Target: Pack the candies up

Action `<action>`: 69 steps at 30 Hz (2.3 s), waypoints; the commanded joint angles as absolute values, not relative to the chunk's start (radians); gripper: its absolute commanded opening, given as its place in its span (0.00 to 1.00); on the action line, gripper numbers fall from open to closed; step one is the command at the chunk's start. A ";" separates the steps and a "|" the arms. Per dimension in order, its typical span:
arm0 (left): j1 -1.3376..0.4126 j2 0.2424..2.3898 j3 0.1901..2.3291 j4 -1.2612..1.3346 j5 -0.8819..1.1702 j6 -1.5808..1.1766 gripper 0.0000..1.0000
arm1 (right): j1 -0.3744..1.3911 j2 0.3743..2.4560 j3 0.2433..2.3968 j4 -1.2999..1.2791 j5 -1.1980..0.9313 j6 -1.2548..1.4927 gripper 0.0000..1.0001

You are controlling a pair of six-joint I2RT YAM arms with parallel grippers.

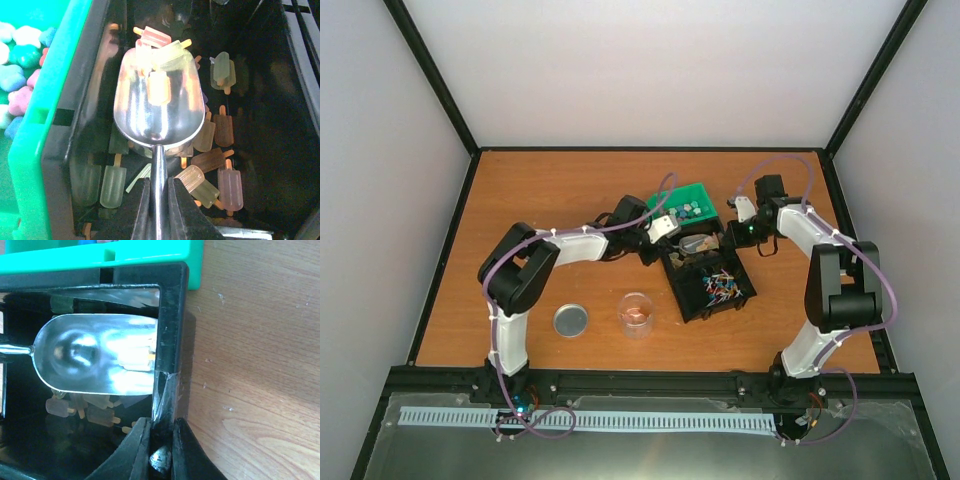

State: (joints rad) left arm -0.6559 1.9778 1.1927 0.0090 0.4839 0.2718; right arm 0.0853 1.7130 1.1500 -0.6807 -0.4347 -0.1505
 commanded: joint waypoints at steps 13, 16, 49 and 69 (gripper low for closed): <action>-0.585 1.842 1.063 0.120 0.555 0.280 0.01 | 0.063 1.767 1.196 -0.774 -0.423 -0.260 0.03; -0.572 1.820 1.027 0.156 0.569 0.276 0.01 | 0.061 1.770 1.197 -0.779 -0.417 -0.268 0.03; -0.441 1.240 0.808 -0.178 0.713 0.491 0.01 | -0.023 1.667 1.656 -0.832 -0.727 -0.158 1.00; -0.364 0.484 0.728 -1.067 0.762 0.794 0.01 | 0.463 1.874 2.009 -0.026 -0.791 0.997 1.00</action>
State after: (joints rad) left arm -0.3748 0.5655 0.7170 -0.8726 0.7212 0.6968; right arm 0.3885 1.7950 1.8881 -0.1913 -0.8803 0.7403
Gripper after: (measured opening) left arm 0.100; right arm 1.000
